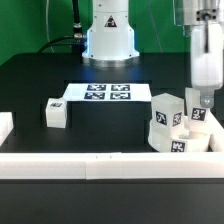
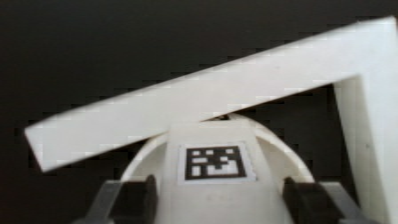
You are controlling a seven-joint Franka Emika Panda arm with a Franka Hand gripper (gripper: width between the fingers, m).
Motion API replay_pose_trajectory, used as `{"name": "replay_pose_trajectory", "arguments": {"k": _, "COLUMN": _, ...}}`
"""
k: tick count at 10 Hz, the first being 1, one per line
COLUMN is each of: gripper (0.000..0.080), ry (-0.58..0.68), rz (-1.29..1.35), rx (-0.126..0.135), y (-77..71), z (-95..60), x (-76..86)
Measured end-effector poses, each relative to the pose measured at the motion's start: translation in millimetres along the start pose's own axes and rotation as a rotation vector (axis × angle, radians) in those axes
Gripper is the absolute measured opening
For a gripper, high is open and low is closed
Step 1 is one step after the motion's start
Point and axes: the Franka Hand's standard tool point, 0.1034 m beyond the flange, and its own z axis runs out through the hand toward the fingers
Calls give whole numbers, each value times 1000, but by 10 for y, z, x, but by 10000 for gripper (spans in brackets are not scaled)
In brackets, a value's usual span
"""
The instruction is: Assemble stool
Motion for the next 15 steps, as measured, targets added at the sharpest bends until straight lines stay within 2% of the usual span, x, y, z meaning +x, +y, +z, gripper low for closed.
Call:
{"name": "replay_pose_trajectory", "arguments": {"k": 2, "gripper": 338, "ry": -48, "rz": 126, "rx": 56, "y": 13, "z": 1, "x": -14}}
{"name": "replay_pose_trajectory", "arguments": {"k": 3, "gripper": 338, "ry": -63, "rz": 174, "rx": 69, "y": 20, "z": 0, "x": -16}}
{"name": "replay_pose_trajectory", "arguments": {"k": 6, "gripper": 338, "ry": -85, "rz": 246, "rx": 85, "y": 21, "z": -3, "x": -19}}
{"name": "replay_pose_trajectory", "arguments": {"k": 8, "gripper": 572, "ry": -84, "rz": 213, "rx": 83, "y": 38, "z": 11, "x": -25}}
{"name": "replay_pose_trajectory", "arguments": {"k": 9, "gripper": 572, "ry": -85, "rz": 197, "rx": 84, "y": 33, "z": -6, "x": -35}}
{"name": "replay_pose_trajectory", "arguments": {"k": 10, "gripper": 634, "ry": -101, "rz": 155, "rx": 82, "y": 19, "z": -115, "x": -92}}
{"name": "replay_pose_trajectory", "arguments": {"k": 11, "gripper": 645, "ry": -123, "rz": 160, "rx": 105, "y": 4, "z": -249, "x": -136}}
{"name": "replay_pose_trajectory", "arguments": {"k": 12, "gripper": 645, "ry": -131, "rz": 129, "rx": 110, "y": 7, "z": -302, "x": -172}}
{"name": "replay_pose_trajectory", "arguments": {"k": 15, "gripper": 648, "ry": -110, "rz": -129, "rx": 125, "y": 4, "z": -288, "x": -156}}
